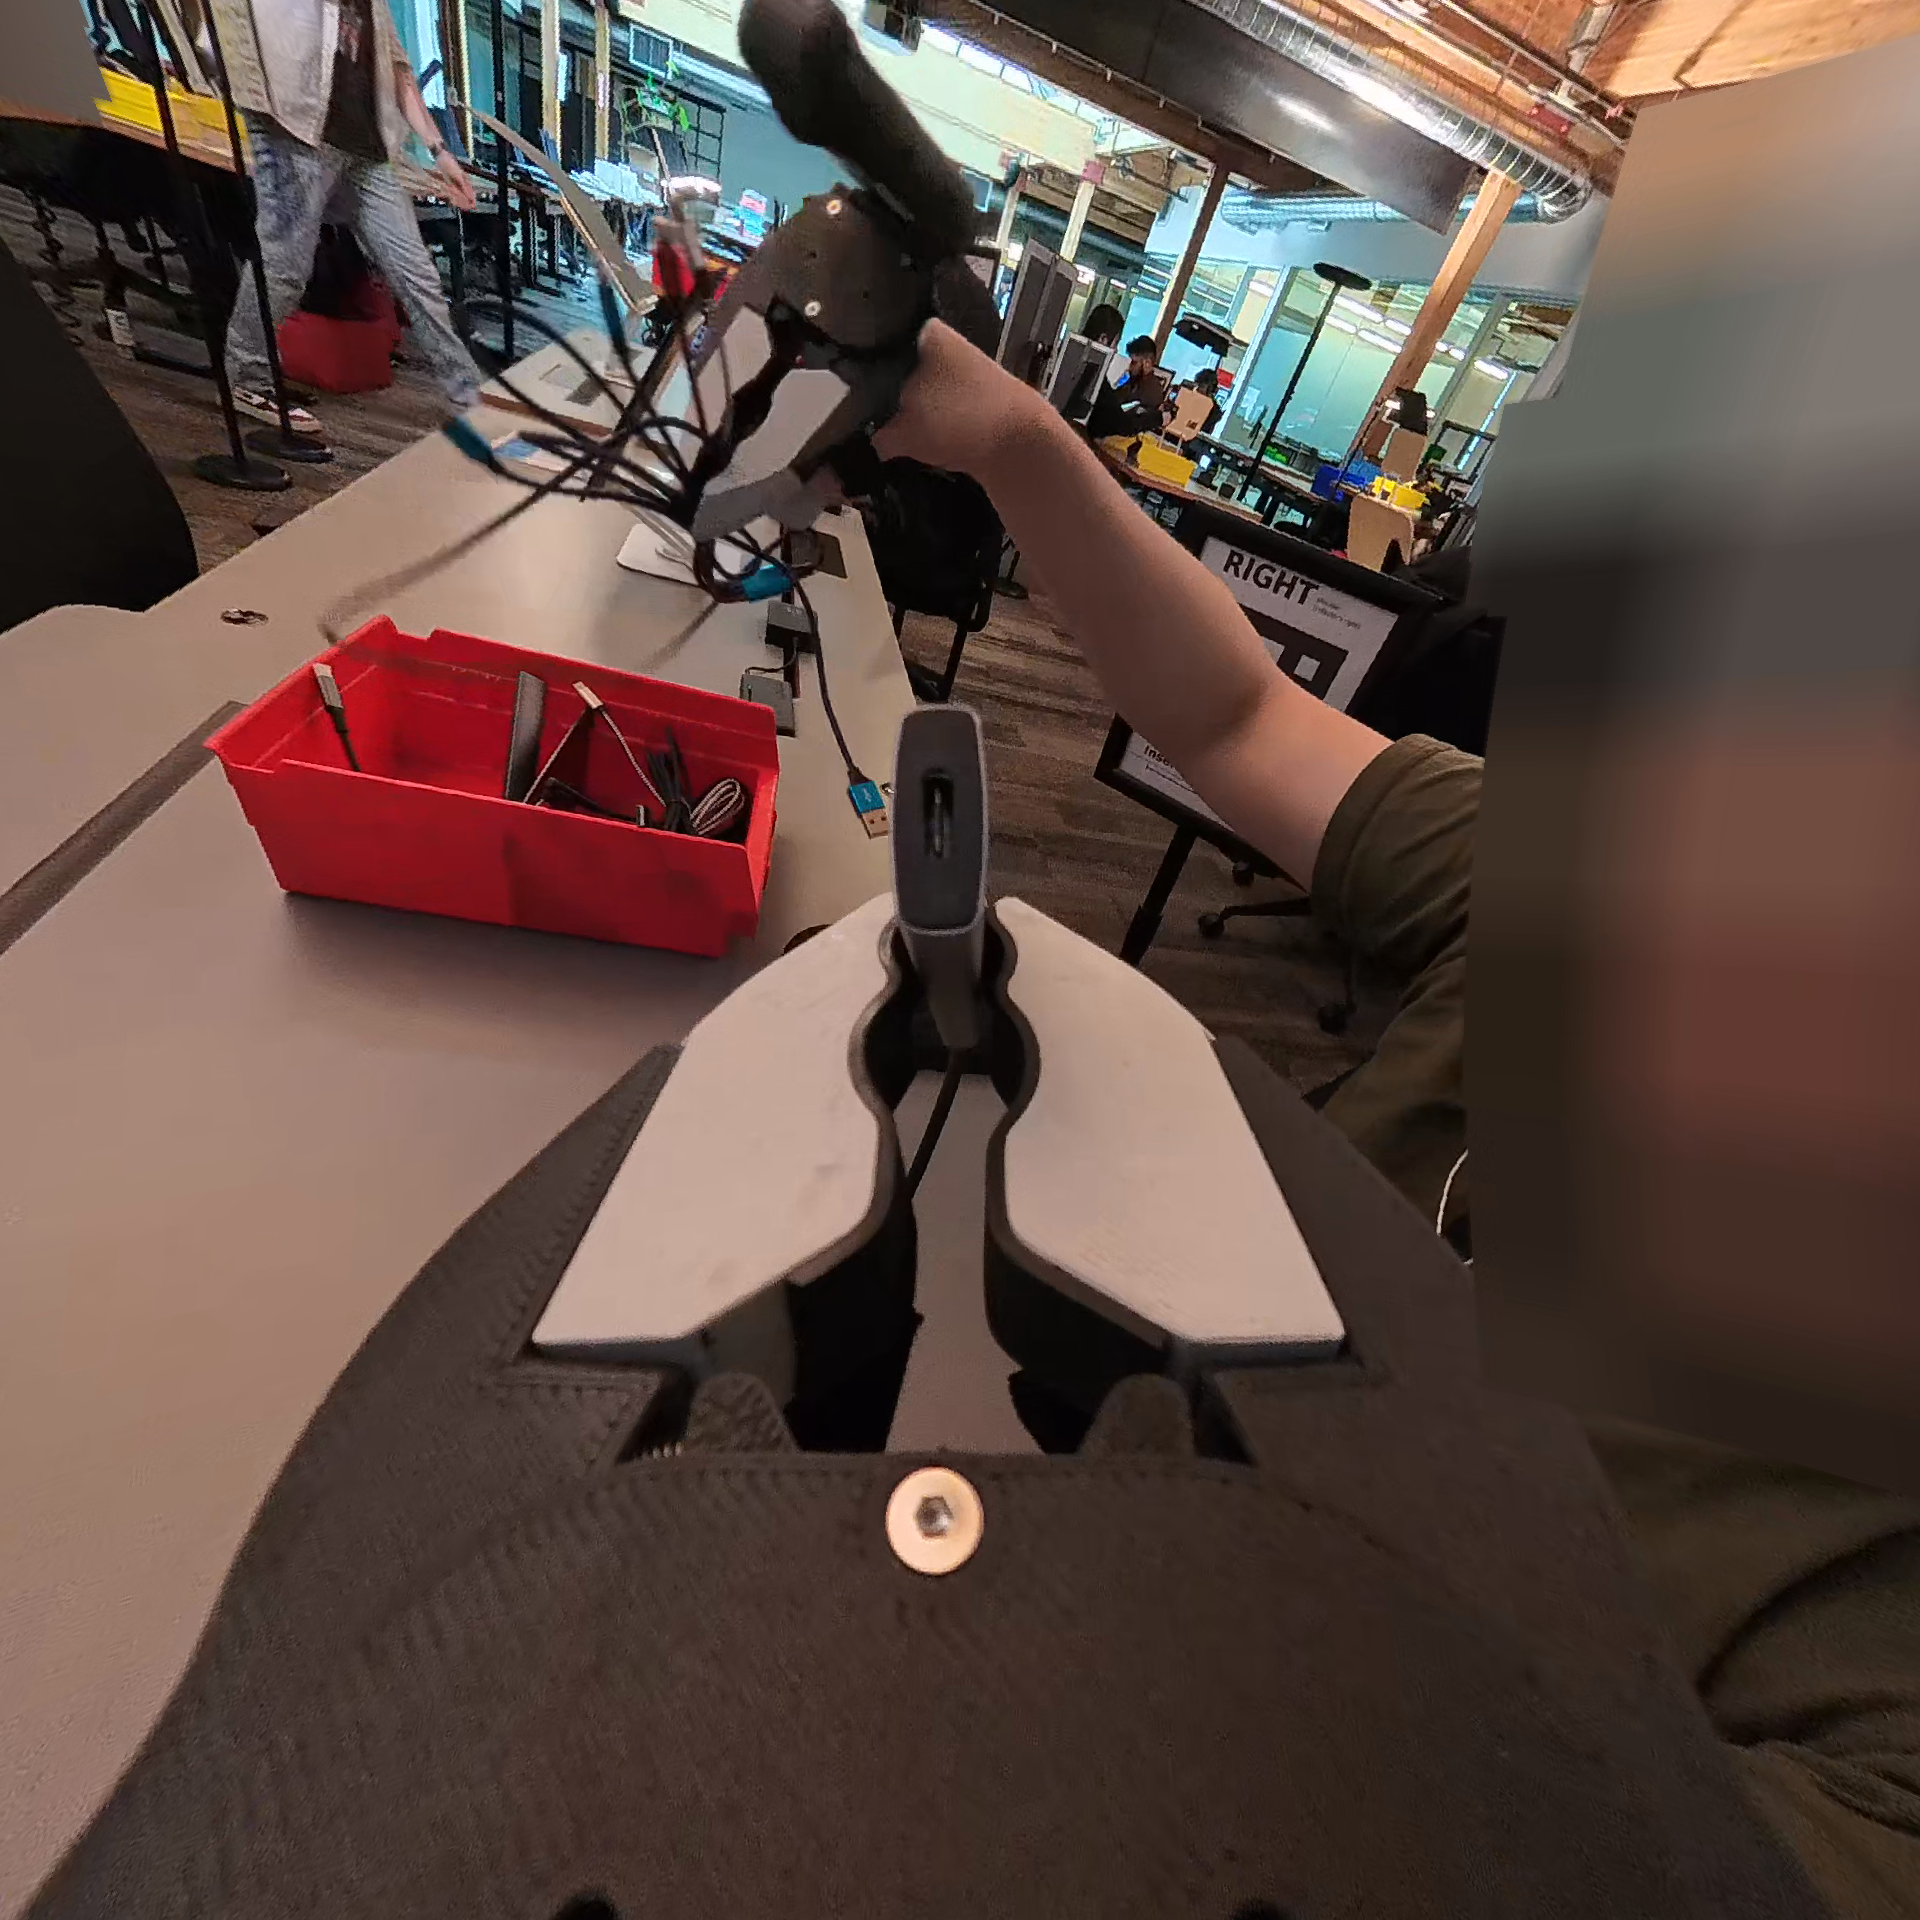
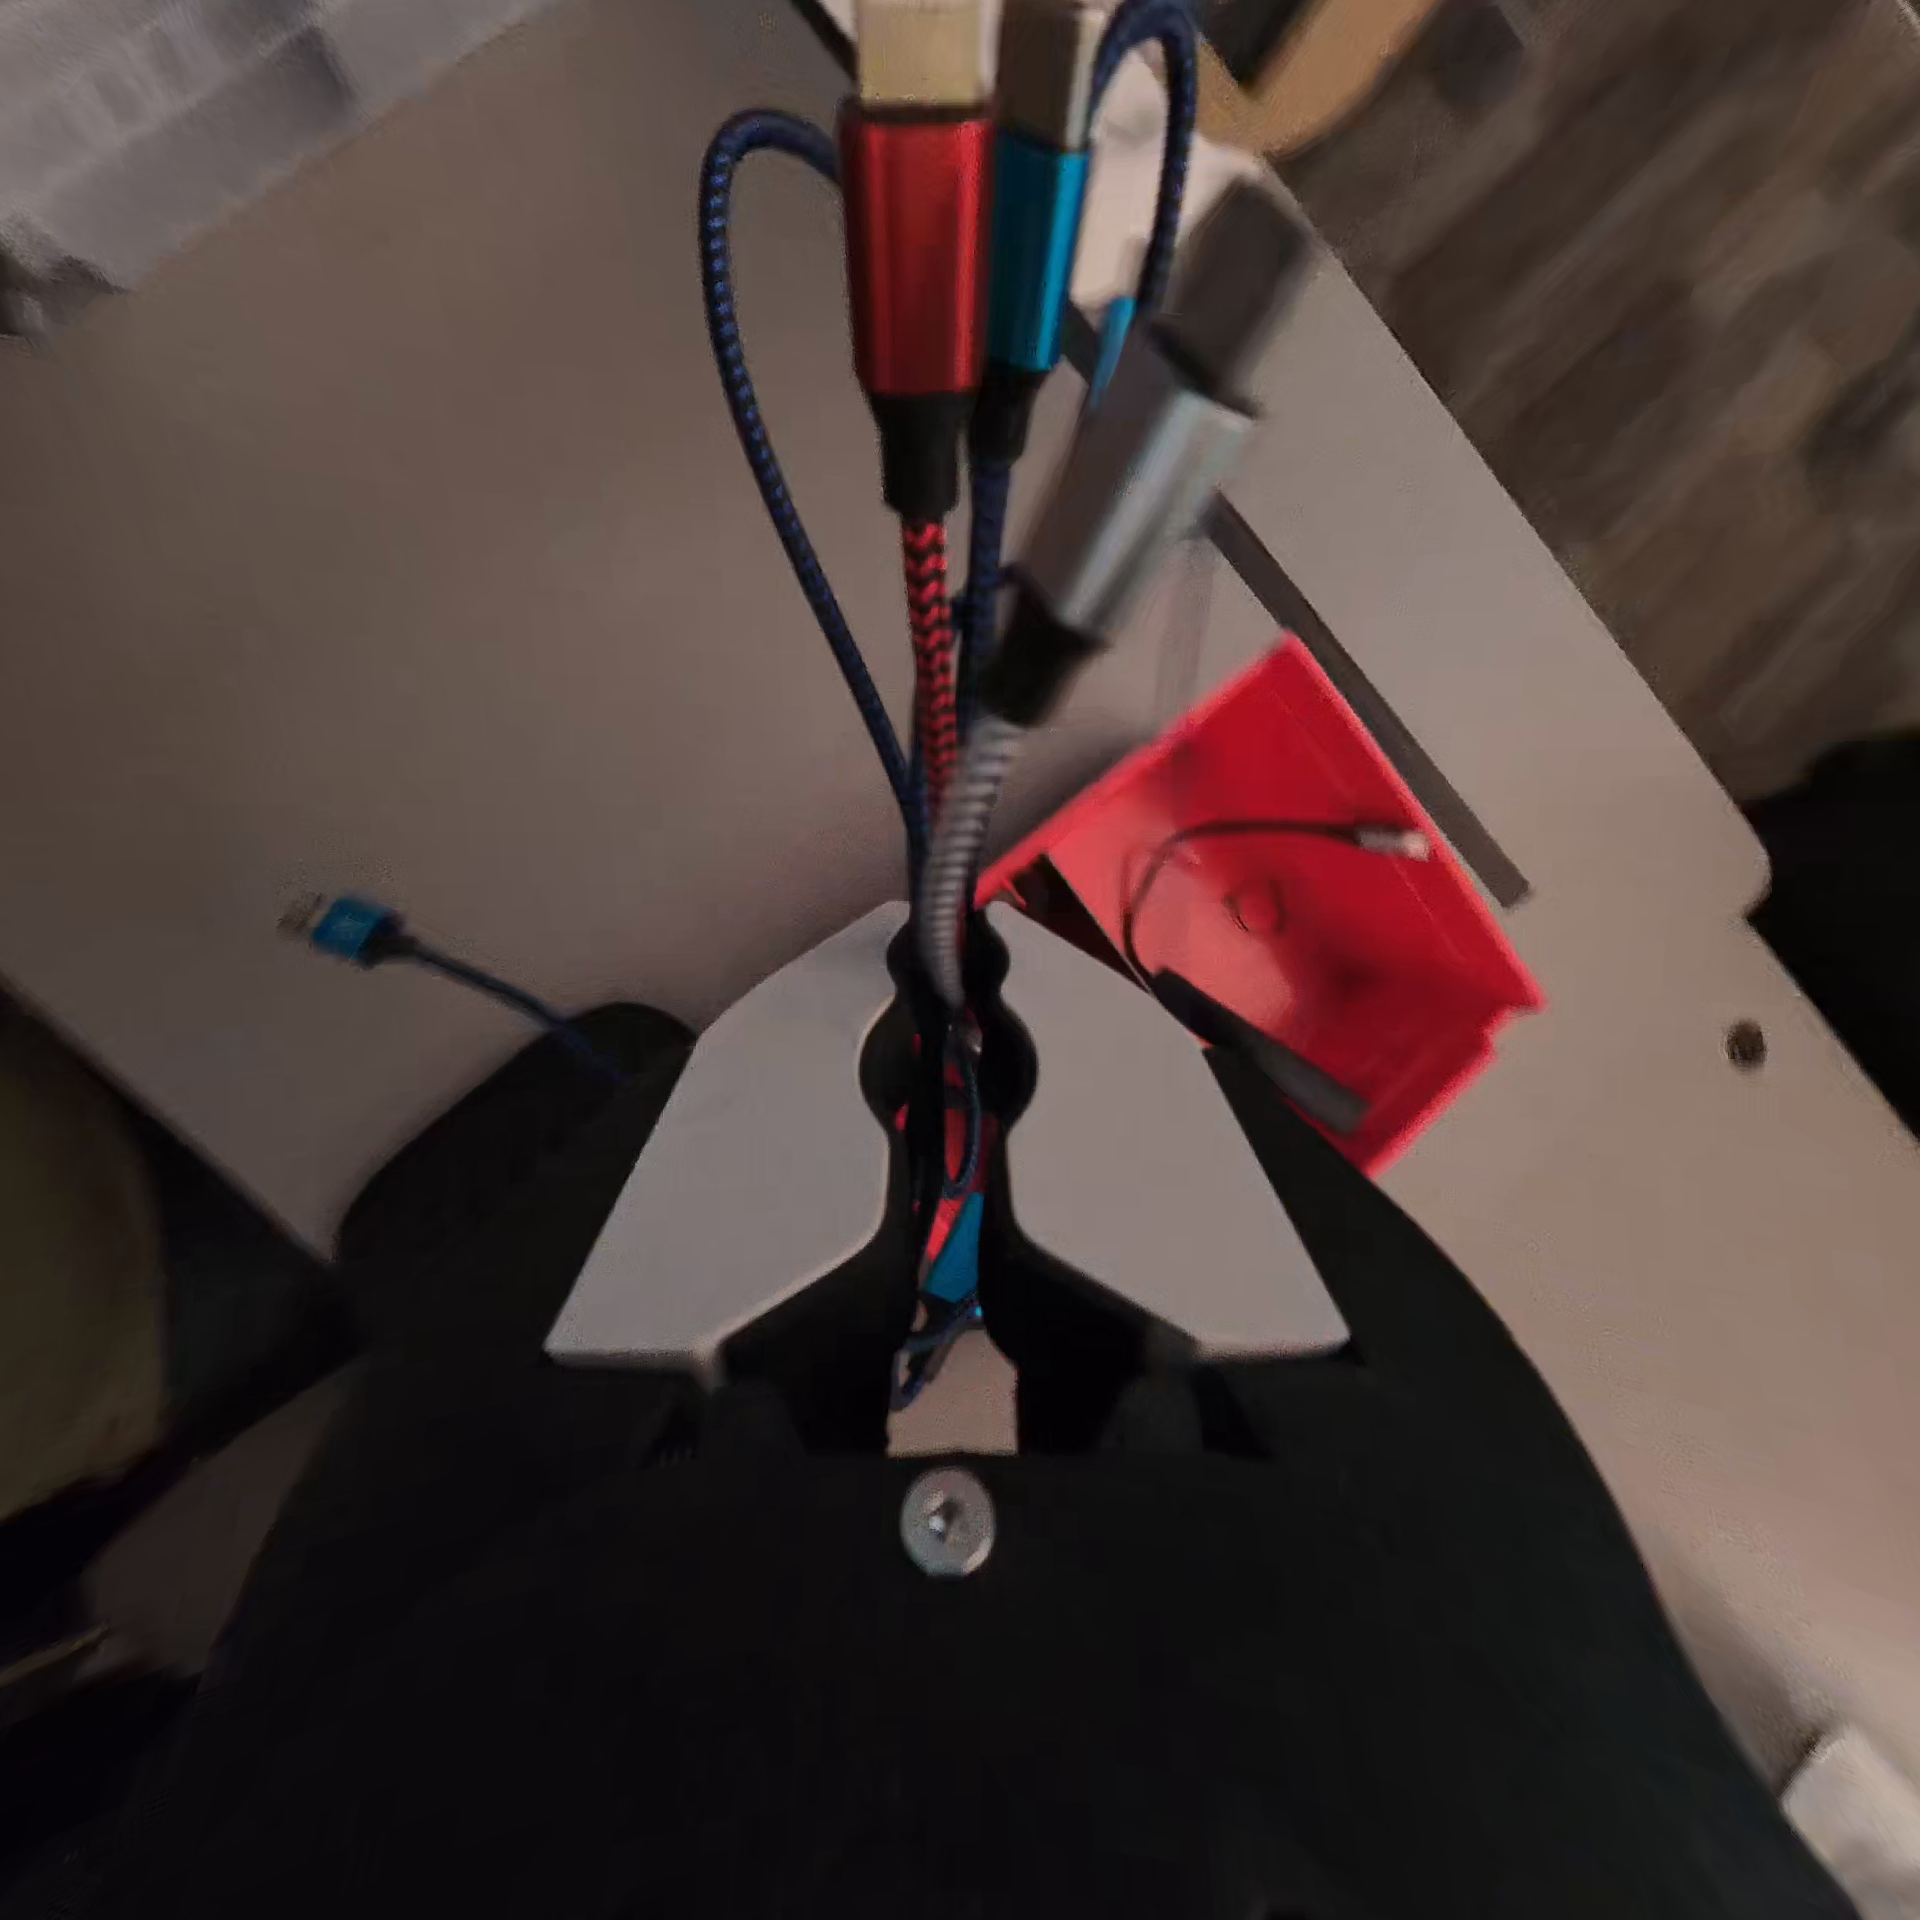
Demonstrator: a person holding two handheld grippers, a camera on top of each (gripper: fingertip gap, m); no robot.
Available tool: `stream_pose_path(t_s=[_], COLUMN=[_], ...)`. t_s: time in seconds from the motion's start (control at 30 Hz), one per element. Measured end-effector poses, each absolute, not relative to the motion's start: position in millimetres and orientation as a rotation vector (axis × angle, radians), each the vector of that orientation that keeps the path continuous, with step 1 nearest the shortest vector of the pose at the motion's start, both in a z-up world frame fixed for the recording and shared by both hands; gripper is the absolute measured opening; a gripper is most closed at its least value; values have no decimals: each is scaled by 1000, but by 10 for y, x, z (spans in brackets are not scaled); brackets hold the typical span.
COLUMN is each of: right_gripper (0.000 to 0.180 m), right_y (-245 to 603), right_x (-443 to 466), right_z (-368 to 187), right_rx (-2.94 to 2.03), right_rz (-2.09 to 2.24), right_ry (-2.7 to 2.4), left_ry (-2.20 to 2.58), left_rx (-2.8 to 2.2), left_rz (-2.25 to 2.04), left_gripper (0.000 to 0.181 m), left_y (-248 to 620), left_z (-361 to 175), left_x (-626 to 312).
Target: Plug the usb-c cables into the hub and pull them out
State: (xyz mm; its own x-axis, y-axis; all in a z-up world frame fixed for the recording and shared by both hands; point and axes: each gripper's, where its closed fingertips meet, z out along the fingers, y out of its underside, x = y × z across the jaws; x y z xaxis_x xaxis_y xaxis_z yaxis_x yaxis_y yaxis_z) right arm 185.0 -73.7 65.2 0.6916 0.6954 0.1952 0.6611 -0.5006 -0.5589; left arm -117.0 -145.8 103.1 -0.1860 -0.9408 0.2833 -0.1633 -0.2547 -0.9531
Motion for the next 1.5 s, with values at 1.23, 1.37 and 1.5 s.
stream_pose_path(t_s=[1.23, 1.37, 1.5], right_gripper=[7, 7, 7], right_y=[-533, -949, -1325], right_x=[2774, 2500, 2444], right_z=[-374, 80, 213], right_rx=[-2375, -2359, -2428], right_rz=[535, 873, 1107], right_ry=[-410, -497, -650], left_ry=[1361, 1372, 1393], left_rx=[-1493, -1502, -1508], left_rz=[-1496, -1490, -1483], left_gripper=[9, 9, 9], left_y=[-1408, -1417, -1451], left_z=[858, 833, 811], left_x=[-965, -934, -896])
